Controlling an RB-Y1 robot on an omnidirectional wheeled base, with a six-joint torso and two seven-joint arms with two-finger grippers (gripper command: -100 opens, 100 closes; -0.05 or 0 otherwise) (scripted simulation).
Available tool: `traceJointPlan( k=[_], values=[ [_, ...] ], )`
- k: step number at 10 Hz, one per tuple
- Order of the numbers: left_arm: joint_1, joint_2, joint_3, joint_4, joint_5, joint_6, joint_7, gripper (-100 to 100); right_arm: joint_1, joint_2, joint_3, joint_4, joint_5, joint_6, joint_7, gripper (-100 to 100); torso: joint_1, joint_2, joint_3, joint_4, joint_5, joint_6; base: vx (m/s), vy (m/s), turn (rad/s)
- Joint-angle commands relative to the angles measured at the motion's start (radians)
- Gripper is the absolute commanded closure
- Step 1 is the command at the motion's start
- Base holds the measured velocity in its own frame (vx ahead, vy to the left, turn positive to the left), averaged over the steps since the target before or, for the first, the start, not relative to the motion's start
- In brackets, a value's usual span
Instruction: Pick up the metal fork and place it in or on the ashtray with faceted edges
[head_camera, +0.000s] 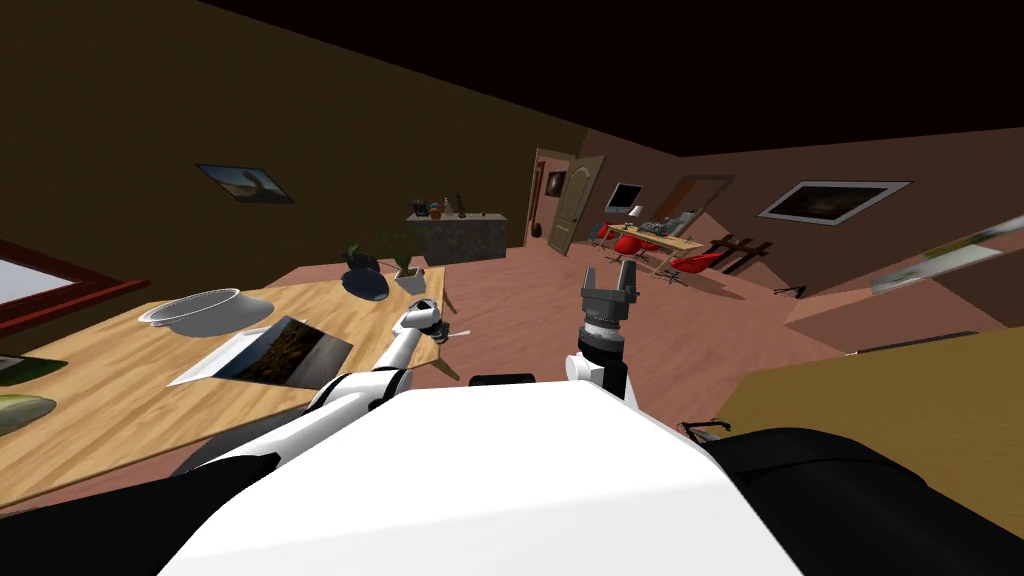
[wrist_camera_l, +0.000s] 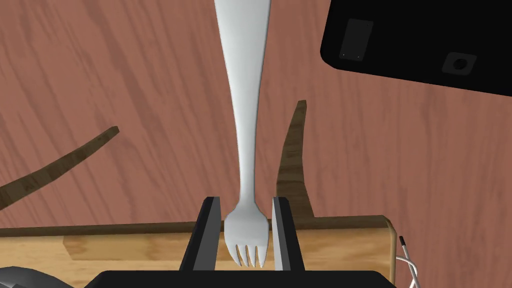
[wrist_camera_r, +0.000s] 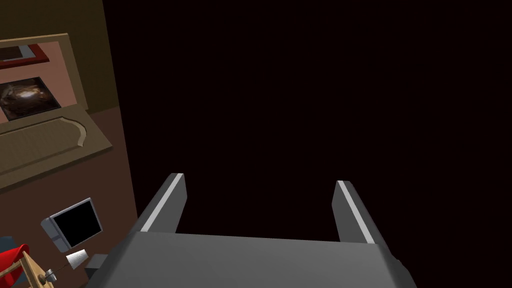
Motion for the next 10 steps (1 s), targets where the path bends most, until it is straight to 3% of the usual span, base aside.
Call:
traceJointPlan(
  k=[1,4,10],
  values=[
    [0.005,0.017,0.019,0.006,0.02,0.019,0.019,100,0.0,0.0,0.0,0.0,0.0,0.0,0.0,0,0.0,0.0,0.0,0.0,0.0,0.0,0.064,-0.225,-0.05],
    [0.02,0.069,0.069,-0.003,0.044,0.059,0.031,100,0.0,0.0,0.0,0.0,0.0,0.0,0.0,0,0.004,-0.005,-0.003,-0.001,0.0,-0.002,0.158,-0.161,0.083],
    [0.033,0.132,0.138,-0.033,0.046,0.092,0.009,100,0.0,-0.001,-0.001,0.0,0.0,0.0,0.0,0,0.022,-0.01,-0.005,-0.001,0.003,-0.007,0.207,0.03,0.145]
  ],
)
